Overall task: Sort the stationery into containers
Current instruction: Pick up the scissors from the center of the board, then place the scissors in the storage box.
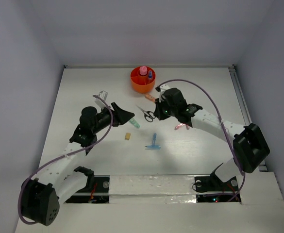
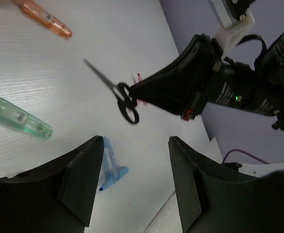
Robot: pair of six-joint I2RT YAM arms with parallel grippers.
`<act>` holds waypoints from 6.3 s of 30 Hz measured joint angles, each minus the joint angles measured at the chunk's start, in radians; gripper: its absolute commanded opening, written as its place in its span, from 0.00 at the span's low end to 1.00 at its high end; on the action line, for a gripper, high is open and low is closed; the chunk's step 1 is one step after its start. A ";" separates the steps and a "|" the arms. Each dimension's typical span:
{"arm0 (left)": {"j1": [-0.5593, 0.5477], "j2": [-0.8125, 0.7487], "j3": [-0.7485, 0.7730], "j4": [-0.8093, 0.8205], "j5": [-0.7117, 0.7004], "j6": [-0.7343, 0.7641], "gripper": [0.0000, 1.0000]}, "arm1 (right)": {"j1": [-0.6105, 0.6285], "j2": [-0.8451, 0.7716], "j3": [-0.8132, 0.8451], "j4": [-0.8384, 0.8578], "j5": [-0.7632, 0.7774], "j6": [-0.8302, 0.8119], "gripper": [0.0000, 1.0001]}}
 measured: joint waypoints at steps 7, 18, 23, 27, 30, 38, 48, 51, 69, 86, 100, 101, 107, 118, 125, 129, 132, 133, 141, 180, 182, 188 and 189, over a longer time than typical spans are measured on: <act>-0.021 0.106 0.000 0.143 -0.029 -0.084 0.48 | 0.090 0.000 0.000 0.051 -0.070 -0.006 0.00; -0.020 0.145 0.000 0.173 -0.112 -0.077 0.41 | 0.119 0.000 0.037 0.061 -0.104 -0.011 0.00; -0.020 0.148 0.000 0.148 -0.139 -0.064 0.41 | 0.124 0.000 0.049 0.060 -0.102 -0.021 0.00; -0.021 0.156 0.000 0.172 -0.131 -0.068 0.41 | 0.131 0.004 0.076 0.043 -0.121 -0.044 0.00; -0.022 0.170 0.000 0.187 -0.110 -0.069 0.41 | 0.144 0.019 0.111 0.023 -0.136 -0.079 0.00; -0.035 0.195 0.003 0.146 -0.066 -0.043 0.14 | 0.154 0.043 0.135 -0.035 -0.151 -0.151 0.00; -0.042 0.162 0.007 0.133 -0.062 -0.042 0.00 | 0.155 0.065 0.154 -0.048 -0.169 -0.203 0.00; -0.042 0.149 0.006 0.136 -0.069 -0.053 0.00 | 0.155 0.062 0.155 -0.043 -0.156 -0.200 0.17; -0.042 -0.095 -0.094 0.491 -0.264 -0.249 0.00 | 0.080 -0.225 -0.193 0.642 -0.374 0.328 1.00; -0.041 -0.098 -0.137 0.643 -0.269 -0.339 0.00 | 0.081 -0.045 -0.183 1.055 -0.517 0.595 0.27; -0.041 -0.178 -0.048 0.233 -0.292 -0.182 0.99 | 0.077 -0.043 0.005 0.718 -0.454 0.409 0.00; -0.041 -0.196 -0.019 0.158 -0.309 -0.145 0.99 | 0.071 -0.043 0.050 0.649 -0.441 0.378 0.00; -0.041 -0.307 0.129 -0.151 -0.414 0.054 0.99 | -0.042 -0.003 0.336 0.262 -0.382 0.164 0.00; -0.041 -0.305 0.204 -0.396 -0.461 0.305 0.99 | -0.093 0.538 1.056 -0.420 -0.146 -0.157 0.00; -0.013 -0.278 0.203 -0.420 -0.434 0.348 0.99 | -0.093 0.694 1.225 -0.616 -0.054 -0.241 0.00; 0.019 -0.278 0.203 -0.420 -0.401 0.352 0.99 | -0.093 0.735 1.286 -0.652 -0.022 -0.270 0.00; 0.026 -0.277 0.203 -0.419 -0.389 0.353 0.99 | -0.094 0.760 1.316 -0.658 -0.013 -0.281 0.00; 0.026 -0.277 0.203 -0.418 -0.385 0.353 0.99 | -0.094 0.766 1.320 -0.658 -0.013 -0.285 0.00; 0.035 -0.266 0.203 -0.417 -0.367 0.356 0.99 | -0.094 0.816 1.324 -0.643 -0.016 -0.284 0.00; 0.080 -0.241 0.201 -0.406 -0.325 0.355 0.99 | -0.094 0.774 1.247 -0.595 0.235 -0.344 0.00; 0.080 -0.239 0.201 -0.406 -0.322 0.355 0.99 | -0.094 0.774 1.247 -0.595 0.247 -0.348 0.00; 0.080 -0.234 0.201 -0.406 -0.314 0.355 0.99 | -0.094 0.774 1.248 -0.594 0.219 -0.348 0.00; 0.080 -0.233 0.201 -0.406 -0.314 0.355 0.99 | -0.094 0.774 1.249 -0.595 0.210 -0.348 0.00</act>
